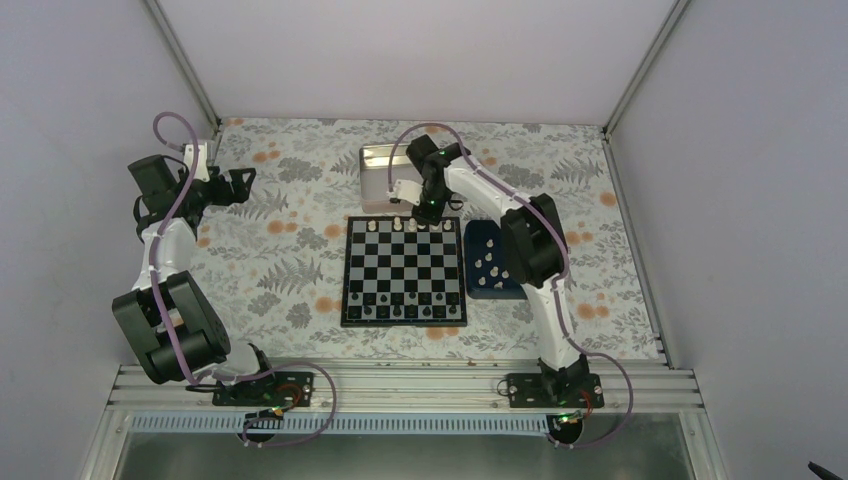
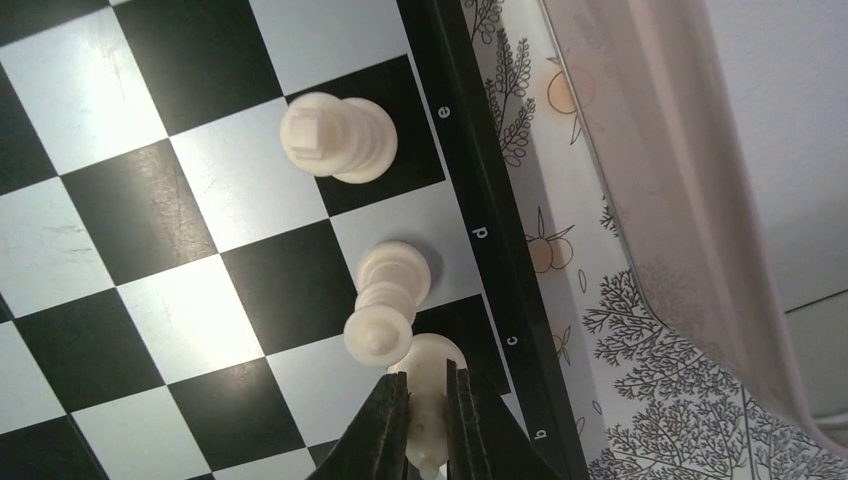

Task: Set up the chess pieces on the board
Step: Place the chess piece on the chessboard.

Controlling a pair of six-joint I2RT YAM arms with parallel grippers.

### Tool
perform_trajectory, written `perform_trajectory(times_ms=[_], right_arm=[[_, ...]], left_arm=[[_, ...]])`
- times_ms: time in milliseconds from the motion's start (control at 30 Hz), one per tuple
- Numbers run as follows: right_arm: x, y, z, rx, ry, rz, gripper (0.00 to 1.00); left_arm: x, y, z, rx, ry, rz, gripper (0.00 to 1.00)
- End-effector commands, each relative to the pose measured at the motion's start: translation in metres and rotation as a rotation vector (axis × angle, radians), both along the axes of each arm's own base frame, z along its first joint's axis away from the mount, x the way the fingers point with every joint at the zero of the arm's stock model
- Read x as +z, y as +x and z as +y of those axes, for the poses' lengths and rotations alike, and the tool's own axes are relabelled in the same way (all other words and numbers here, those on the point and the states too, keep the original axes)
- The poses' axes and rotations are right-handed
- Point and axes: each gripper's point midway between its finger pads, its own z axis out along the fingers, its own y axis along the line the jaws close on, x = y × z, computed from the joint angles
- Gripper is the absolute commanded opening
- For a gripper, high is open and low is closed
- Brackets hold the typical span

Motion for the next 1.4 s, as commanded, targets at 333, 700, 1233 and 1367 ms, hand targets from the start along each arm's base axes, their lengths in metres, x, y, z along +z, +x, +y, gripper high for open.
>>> perform_trajectory(times_ms=[333, 700, 1233, 1367], right_arm=[[-0.014, -0.001, -0.004, 0.004, -0.031, 0.011, 0.1], [-0.023, 0.002, -0.013, -0.013, -0.043, 0.024, 0.1], [-0.011, 0.013, -0.012, -0.031, -0.017, -0.025, 0.29], [0.014, 0.016, -0.015, -0.043, 0.012, -0.058, 0.35]], left_arm=[[0.0, -0.002, -0.002, -0.022, -0.002, -0.01, 1.0], [-0.002, -0.002, -0.002, -0.022, -0.004, -0.009, 1.0], [-0.001, -0.002, -0.001, -0.02, -0.004, -0.01, 1.0], [-0.001, -0.003, -0.001, -0.019, -0.005, -0.009, 1.0]])
